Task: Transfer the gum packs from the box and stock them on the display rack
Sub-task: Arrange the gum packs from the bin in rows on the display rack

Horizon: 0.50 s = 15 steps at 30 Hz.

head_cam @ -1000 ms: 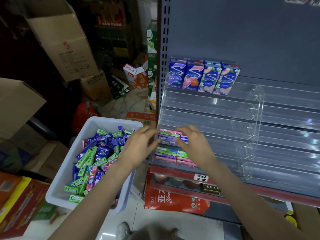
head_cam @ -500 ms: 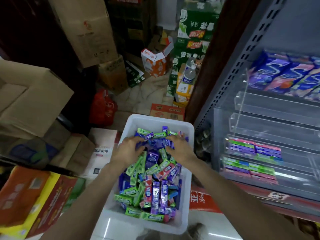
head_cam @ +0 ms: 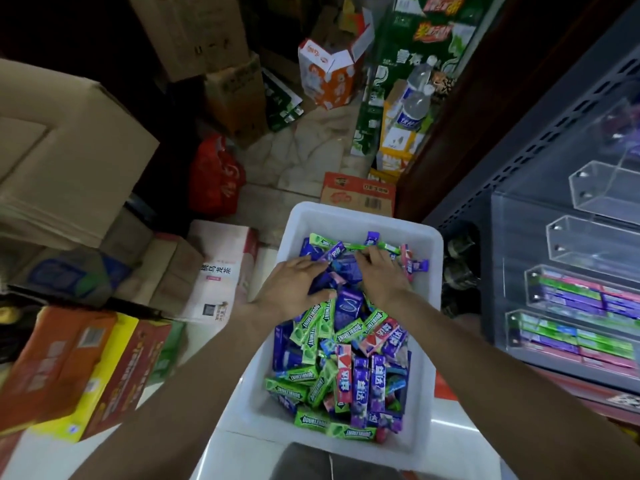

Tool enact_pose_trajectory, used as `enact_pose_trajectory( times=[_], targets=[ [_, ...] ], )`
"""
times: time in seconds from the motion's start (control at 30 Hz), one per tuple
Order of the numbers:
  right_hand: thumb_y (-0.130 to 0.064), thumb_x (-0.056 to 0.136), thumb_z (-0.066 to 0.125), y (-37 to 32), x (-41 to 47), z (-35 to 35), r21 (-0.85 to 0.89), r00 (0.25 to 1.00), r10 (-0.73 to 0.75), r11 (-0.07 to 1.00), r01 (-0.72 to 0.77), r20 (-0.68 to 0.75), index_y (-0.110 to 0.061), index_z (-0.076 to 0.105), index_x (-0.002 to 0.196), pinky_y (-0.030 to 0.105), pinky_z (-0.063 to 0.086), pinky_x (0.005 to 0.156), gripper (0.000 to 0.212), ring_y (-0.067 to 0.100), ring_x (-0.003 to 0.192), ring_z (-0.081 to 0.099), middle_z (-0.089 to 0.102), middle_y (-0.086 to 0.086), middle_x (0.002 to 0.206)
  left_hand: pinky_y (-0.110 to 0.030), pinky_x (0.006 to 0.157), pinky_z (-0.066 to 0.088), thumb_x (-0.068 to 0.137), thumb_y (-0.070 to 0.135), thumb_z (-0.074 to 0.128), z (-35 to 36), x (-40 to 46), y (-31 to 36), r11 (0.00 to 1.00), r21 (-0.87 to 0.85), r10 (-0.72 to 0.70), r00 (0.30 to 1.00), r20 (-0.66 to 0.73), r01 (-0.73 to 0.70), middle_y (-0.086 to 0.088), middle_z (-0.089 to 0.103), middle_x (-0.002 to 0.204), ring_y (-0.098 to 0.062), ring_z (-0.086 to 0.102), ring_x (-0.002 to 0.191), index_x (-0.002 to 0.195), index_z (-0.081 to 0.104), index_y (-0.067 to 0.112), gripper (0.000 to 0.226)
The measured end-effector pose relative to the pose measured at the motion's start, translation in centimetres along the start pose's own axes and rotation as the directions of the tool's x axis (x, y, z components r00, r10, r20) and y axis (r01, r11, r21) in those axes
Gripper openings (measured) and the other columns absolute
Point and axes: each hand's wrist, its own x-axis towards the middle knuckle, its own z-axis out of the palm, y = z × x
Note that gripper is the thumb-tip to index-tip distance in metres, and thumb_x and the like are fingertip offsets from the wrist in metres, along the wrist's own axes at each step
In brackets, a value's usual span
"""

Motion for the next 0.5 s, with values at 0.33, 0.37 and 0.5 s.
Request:
enact_pose_trajectory(
  times=[0.33,0.37,0.5],
  targets=[
    [-0.013,0.091,0.056,1.0,-1.3,-2.2,0.370,0.987,0.147,0.922,-0.111,-0.070,-0.013,0.044,0.122,0.041,0.049,0.079,0.033,0.030,0.107,0.057,0.057,0.009,0.121,-0.028,0.107,0.025,0.090,0.054,0.050,-0.6,0.2,1.0,0.990,-0.133,-0.057,0.998,-0.024,0.053,0.002,0.041,0.147,-0.017,0.033,0.134,0.142,0.040,0.022,0.062],
    [-0.016,0.092,0.056,1.4,-1.9,-2.6,0.439,0.978,0.186,0.890,-0.126,-0.094,-0.013,0.045,0.120,0.041,0.050,0.077,0.031,0.030,0.106,0.057,0.058,0.009,0.119,-0.029,0.107,0.029,0.090,0.052,0.052,-0.6,0.4,1.3,0.983,-0.172,-0.067,0.997,-0.032,0.061,0.001,0.043,0.144,-0.018,0.036,0.132,0.139,0.043,0.022,0.059],
    [-0.017,0.091,0.057,4.1,-4.5,-4.3,0.676,0.929,0.312,0.730,-0.100,-0.199,-0.011,0.047,0.111,0.039,0.050,0.070,0.023,0.031,0.092,0.061,0.062,0.010,0.104,-0.030,0.101,0.036,0.093,0.033,0.057,-0.8,2.3,3.3,0.943,-0.325,-0.103,0.991,-0.081,0.071,-0.004,0.054,0.132,-0.022,0.045,0.123,0.128,0.055,0.015,0.040]
  ],
)
